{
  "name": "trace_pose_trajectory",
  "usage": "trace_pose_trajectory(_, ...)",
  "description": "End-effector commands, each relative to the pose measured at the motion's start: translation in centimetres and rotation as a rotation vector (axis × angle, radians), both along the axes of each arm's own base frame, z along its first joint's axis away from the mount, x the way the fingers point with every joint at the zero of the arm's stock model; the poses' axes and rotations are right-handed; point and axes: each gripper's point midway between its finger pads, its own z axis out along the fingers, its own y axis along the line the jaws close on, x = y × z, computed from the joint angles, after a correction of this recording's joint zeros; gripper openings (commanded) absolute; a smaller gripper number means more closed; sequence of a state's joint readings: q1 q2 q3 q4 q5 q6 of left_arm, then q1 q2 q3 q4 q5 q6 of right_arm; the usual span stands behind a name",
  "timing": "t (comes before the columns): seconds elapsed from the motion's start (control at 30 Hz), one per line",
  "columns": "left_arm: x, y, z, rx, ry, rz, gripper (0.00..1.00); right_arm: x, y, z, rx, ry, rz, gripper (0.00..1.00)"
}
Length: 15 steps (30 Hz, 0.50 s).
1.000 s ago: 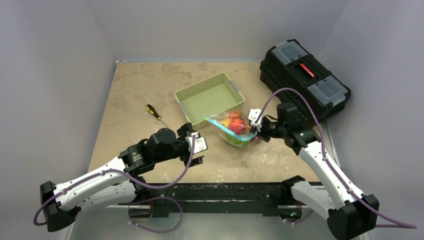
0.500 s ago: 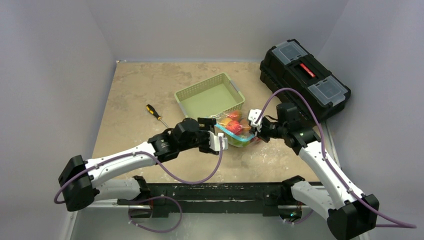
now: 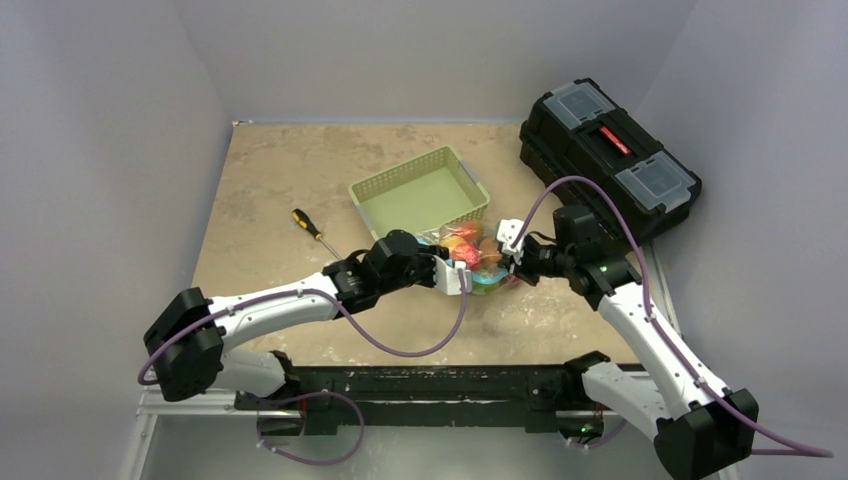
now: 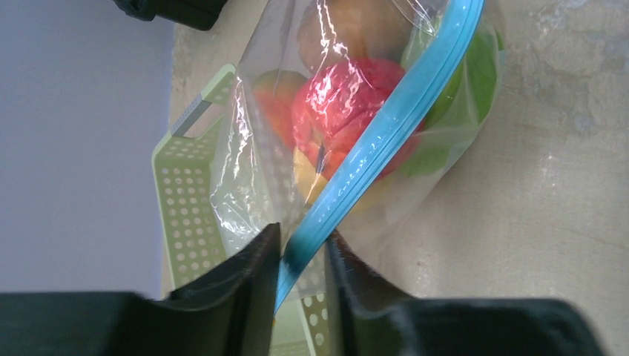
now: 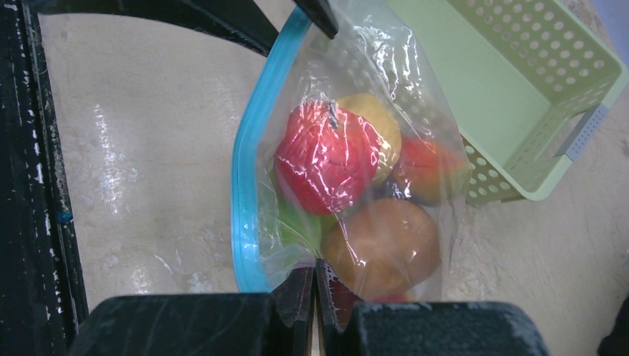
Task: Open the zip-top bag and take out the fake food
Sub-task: Adjust the zipper food storage bag at the center of the board.
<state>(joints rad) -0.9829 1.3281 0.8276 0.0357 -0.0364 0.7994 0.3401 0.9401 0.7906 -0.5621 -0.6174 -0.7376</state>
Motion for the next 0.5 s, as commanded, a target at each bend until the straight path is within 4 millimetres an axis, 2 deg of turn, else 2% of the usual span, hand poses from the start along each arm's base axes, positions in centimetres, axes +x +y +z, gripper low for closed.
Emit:
trace_pose_trajectory(0.0, 0.9, -0.5, 2.5, -0.06, -0.043, 0.024, 0.1, -0.1, 0.2, 1.4, 0.027, -0.037, 0.017, 0.0)
trace_pose_trajectory(0.07, 0.5, -0.5, 2.9, -0.084, -0.014, 0.028, 0.0, -0.2, 0.3, 1.8, 0.031, -0.041, 0.024, 0.0)
trace_pose_trajectory(0.2, -1.3, -0.8, 5.0, -0.207, 0.1, 0.018, 0.0, -0.7, 0.5, 2.6, 0.041, -0.047, 0.05, 0.0)
trace_pose_trajectory(0.27, -2.3, -0.5, 5.2, -0.237, 0.19, 0.041, 0.0, -1.2, 0.7, 3.3, 0.049, -0.045, 0.075, 0.02)
trace_pose_trajectory(0.33, -3.0, -0.6, 5.8, -0.274, 0.251, 0.05, 0.0, -1.6, 0.9, 4.2, 0.059, -0.048, 0.102, 0.12)
trace_pose_trajectory(0.47, -4.0, -1.2, 7.3, -0.336, 0.377, 0.074, 0.0, -2.7, 1.3, 6.9, 0.077, -0.055, 0.156, 0.48)
